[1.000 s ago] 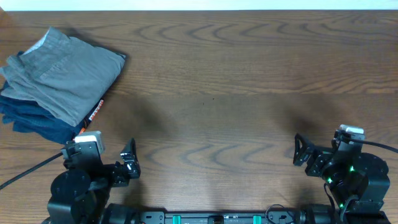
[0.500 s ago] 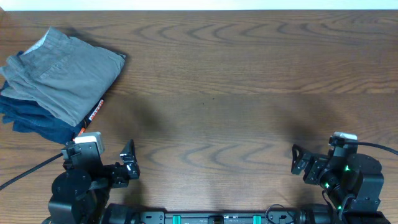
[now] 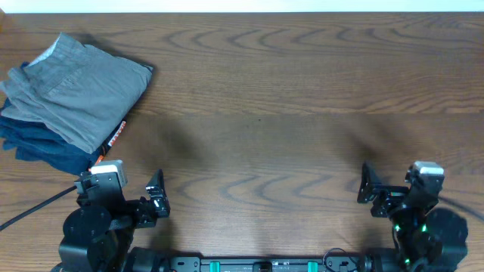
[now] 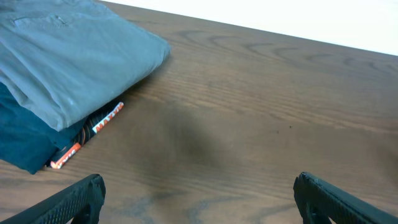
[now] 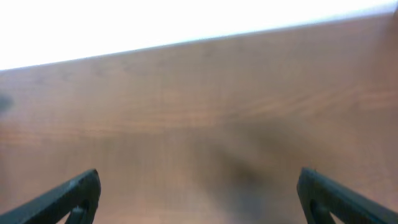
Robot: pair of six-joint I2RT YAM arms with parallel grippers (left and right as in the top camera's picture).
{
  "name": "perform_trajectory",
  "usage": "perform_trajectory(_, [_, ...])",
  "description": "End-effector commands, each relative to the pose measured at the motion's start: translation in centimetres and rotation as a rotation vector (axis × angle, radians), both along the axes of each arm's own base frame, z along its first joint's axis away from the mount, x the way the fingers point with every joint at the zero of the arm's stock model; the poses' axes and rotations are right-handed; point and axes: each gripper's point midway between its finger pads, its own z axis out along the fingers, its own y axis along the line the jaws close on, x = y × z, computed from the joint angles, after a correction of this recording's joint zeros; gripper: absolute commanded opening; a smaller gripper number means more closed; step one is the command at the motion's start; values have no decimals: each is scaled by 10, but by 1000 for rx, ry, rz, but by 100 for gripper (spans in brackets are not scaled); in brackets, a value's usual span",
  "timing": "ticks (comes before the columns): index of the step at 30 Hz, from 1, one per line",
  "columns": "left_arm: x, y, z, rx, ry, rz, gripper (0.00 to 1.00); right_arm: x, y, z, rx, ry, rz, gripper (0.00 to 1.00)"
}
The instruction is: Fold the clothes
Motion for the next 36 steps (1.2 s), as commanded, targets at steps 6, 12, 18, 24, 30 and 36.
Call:
perform_trajectory(6, [1,2,-2,20,7,2,98,29,8,6,-87,-341,62,99])
perform_trajectory(12, [1,2,-2,20,7,2,98,42,7,-14,-196,-433,68,99])
perform_trajectory(18, [1,2,-2,20,7,2,98,44,6,-60,-208,-272,80,99])
perform_trajectory(24, [1,2,-2,20,7,2,98,44,6,-59,-209,-275,79,99])
perform_trajectory(30, [1,2,-2,20,7,2,98,44,6,-59,-209,-275,79,99])
perform_trajectory(36, [1,2,-2,20,7,2,98,44,6,-59,-209,-275,79,99])
